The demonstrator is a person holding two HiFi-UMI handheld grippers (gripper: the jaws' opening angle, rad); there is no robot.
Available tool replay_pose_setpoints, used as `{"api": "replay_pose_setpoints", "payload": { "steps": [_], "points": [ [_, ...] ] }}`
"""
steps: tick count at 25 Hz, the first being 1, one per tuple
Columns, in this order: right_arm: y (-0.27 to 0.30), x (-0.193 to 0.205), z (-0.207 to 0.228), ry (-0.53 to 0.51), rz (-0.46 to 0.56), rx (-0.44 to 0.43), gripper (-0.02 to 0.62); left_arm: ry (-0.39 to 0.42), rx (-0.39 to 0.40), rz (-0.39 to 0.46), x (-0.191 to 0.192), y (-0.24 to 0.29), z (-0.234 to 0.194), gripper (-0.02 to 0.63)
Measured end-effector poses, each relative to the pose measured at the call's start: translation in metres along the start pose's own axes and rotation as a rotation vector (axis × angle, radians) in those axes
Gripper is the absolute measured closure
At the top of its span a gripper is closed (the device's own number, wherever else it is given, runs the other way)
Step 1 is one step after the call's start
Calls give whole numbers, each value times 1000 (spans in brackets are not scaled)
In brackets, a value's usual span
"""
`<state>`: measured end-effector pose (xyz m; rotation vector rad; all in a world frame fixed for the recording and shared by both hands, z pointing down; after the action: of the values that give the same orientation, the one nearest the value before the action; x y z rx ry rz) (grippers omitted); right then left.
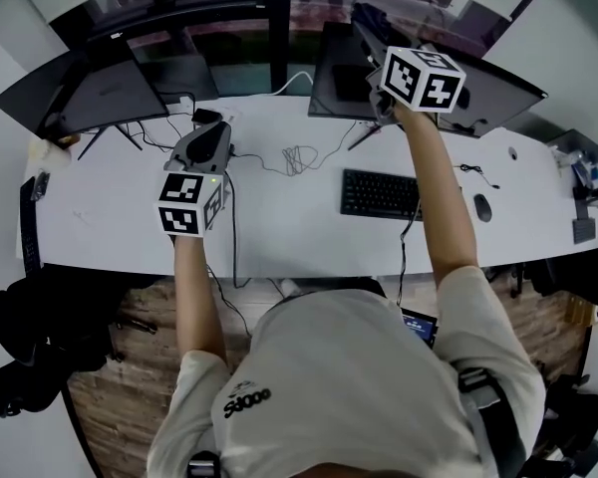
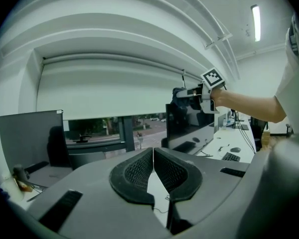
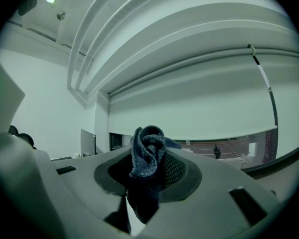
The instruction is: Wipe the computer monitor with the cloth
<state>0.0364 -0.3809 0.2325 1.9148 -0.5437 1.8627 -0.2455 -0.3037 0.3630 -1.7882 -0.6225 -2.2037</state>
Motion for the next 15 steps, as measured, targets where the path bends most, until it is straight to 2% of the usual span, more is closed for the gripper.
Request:
{"api": "replay_pose_setpoints", "payload": {
  "steps": [3,10,13,15],
  "points": [
    [19,-1,-17,-6,-8,-38,489,-1,-8,3,1,-4,-11,586],
    [54,-2,-43,-32,-40,-49,490,-15,-34,-2,8,-13,-34,586],
    [56,-1,-46,-56,-25,0,490,-22,-38,-3,10,-15,-39,586],
    [53,3,-47,-112,-17,55,491,-19,-28,-8,12,-15,-39,586]
  ]
}}
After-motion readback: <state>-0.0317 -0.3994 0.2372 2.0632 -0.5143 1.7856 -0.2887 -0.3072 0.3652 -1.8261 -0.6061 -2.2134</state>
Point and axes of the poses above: the fingertips, and each gripper's own axes: y forward along the fingers, z to its right, x out of its underside, the point moved 4 cm from there along -y, backward along the fingers, and after that the axes turned 14 degrees about -x, right-handed, at the moved point
